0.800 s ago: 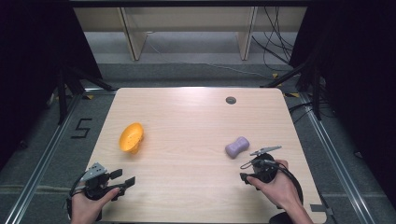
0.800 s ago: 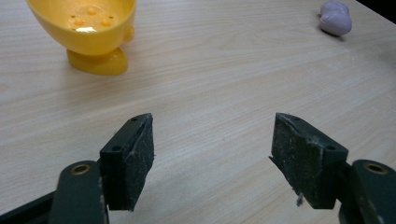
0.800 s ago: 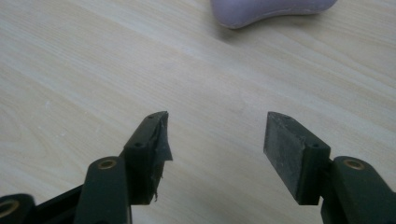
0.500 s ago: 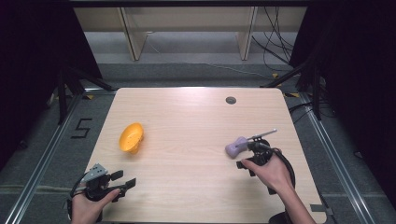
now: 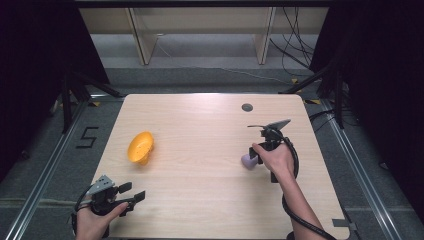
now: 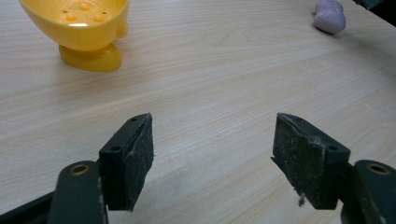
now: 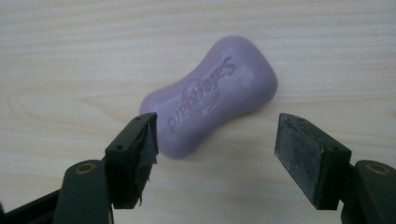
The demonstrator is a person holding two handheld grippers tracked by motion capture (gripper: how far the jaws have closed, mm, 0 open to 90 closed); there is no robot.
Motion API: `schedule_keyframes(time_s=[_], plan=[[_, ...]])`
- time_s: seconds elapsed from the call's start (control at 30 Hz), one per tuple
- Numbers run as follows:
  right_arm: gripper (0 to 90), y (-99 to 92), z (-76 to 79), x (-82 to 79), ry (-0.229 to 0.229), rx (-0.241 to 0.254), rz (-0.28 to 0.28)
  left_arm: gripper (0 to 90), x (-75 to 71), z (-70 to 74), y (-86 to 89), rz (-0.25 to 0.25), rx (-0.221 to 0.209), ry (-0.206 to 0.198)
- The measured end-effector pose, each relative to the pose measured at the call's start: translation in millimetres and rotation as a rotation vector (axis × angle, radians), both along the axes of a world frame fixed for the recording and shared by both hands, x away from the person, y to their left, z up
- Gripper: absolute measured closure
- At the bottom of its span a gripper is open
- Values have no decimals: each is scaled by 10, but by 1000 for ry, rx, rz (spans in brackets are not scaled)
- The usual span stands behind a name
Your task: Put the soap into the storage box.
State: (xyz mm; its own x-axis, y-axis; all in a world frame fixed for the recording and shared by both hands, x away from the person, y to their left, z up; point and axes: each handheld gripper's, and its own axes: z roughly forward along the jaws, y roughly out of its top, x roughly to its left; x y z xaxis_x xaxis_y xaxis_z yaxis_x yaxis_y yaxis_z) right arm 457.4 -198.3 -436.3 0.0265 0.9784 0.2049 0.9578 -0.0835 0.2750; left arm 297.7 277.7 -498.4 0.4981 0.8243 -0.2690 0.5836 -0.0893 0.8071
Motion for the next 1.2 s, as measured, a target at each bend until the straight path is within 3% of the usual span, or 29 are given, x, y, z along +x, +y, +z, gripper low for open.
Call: schedule_keyframes(time_s=[0.03,0.07,0.1,0.2,0.27,0.37,0.4,0.43,0.47,0.57,0.6,0.63,0.87,0.9,1.0,1.07,1.1,1.13,1.2], plan=[[307,26,33,35,30,28,-67,286,-1,1,2,-4,2,-1],[307,26,33,35,30,28,-67,286,-1,1,2,-4,2,-1],[307,-35,18,62,15,0,-10,286,3,-4,5,-13,0,-8],[307,-46,19,96,34,1,-19,286,0,-3,2,-13,7,-6],[307,2,22,138,71,29,-104,285,4,-8,-4,-21,1,-8],[307,-28,-10,168,55,15,-73,284,4,-11,-11,-20,-2,-3],[307,4,-12,167,93,9,-99,284,3,-11,-13,-17,3,-3],[300,-11,-42,197,51,-9,-70,284,1,-7,-10,-16,15,1],[299,-3,-51,206,40,-9,-73,284,1,-7,-10,-16,15,1],[299,10,-51,215,66,-22,-62,284,-2,-7,-12,-15,11,-1],[297,91,-25,228,105,21,-159,284,-2,-8,-12,-15,11,-1],[296,90,-45,230,79,6,-141,284,-1,-8,-9,-17,15,0],[290,96,-71,238,88,-25,-137,284,1,-16,-16,-22,14,3],[290,65,-87,240,73,-44,-92,284,3,-19,-16,-26,11,1],[290,133,-97,260,88,-20,-162,283,2,-19,-18,-26,14,0],[290,137,-103,263,87,-23,-163,283,2,-19,-19,-25,16,1],[290,114,-117,270,84,-39,-129,283,4,-21,-19,-27,15,1],[290,143,-118,274,91,-27,-163,284,6,-25,-20,-34,7,2],[290,142,-119,279,96,-25,-165,284,7,-25,-20,-35,9,-1]])
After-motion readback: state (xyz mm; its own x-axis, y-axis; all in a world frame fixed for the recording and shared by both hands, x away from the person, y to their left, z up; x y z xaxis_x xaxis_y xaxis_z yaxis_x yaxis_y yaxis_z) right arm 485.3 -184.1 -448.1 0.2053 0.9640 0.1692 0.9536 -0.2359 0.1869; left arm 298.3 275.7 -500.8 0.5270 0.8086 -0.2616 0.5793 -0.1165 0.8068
